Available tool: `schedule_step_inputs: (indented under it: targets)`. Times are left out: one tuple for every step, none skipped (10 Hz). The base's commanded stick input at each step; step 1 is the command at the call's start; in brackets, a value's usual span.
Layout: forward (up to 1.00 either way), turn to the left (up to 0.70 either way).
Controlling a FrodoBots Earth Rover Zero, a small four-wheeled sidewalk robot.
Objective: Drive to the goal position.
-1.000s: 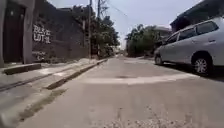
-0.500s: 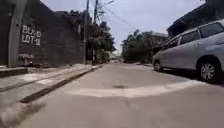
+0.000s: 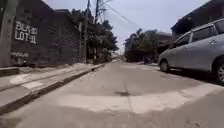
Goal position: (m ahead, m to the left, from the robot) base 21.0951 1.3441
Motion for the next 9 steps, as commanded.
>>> schedule_step_inputs:
  targets:
    - [1.0, 0.02]
    - [1.0, 0.02]
    - [1.0, 0.02]
    - [1.0, 0.02]
    - [1.0, 0.02]
    - [1.0, 0.02]
    - [1.0, 0.02]
    - [1.0, 0.02]
    - [1.0, 0.02]
